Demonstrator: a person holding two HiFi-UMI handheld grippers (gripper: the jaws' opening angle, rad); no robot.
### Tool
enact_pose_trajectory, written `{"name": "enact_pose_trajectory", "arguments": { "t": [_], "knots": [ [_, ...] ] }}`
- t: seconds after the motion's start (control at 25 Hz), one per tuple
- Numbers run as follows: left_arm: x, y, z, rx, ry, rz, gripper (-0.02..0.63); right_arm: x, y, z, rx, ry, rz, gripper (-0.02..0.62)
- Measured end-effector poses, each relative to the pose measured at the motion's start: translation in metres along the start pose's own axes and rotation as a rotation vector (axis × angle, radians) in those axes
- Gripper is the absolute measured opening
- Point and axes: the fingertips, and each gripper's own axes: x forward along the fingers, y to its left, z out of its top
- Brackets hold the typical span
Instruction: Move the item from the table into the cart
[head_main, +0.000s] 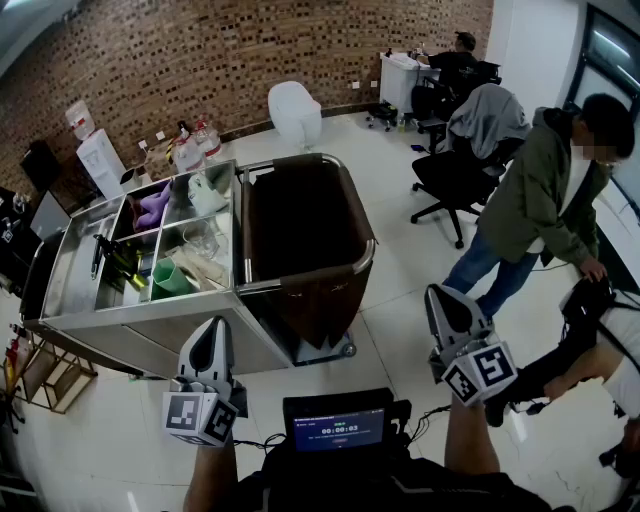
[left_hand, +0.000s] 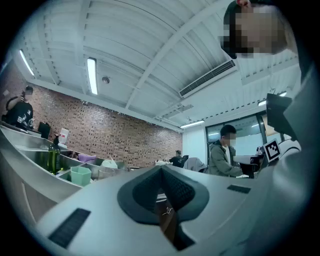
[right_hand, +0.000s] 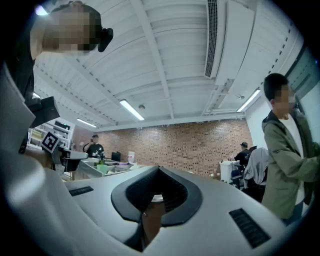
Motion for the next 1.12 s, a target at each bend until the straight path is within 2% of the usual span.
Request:
{"name": "enact_pose_trajectory", "arguments": {
  "t": [0.28,0.48,0.6,0.8,0.92,1.12],
  "knots": [
    [-0.020,0.016,-0.004,0.050,0.035,0.062,0.017,0.037,0.029,0.002,0.070,-0.003,0.106,0.006],
    [-0.064,0.066,-0.002,0.030,0.017,0.161,0.017,0.082,0.084,-0.005,0.071,0.005,0.213,0.006],
    [-0.110,0.123,0.003,0.020,0.010,0.225,0.017,0.109,0.151,-0.003,0.073,0.010,0.275,0.006],
    [-0.197,0.234,0.016,-0.013,0.001,0.301,0.017,0.166,0.290,0.002,0.074,0.017,0.350,0.006],
    [-0.251,0.306,0.024,0.007,0.001,0.363,0.017,0.198,0.381,0.005,0.067,0.007,0.427,0.006],
    [-0.329,0.407,0.019,-0.033,0.003,0.513,0.017,0.259,0.516,-0.002,0.081,0.000,0.584,0.006]
  ]
}}
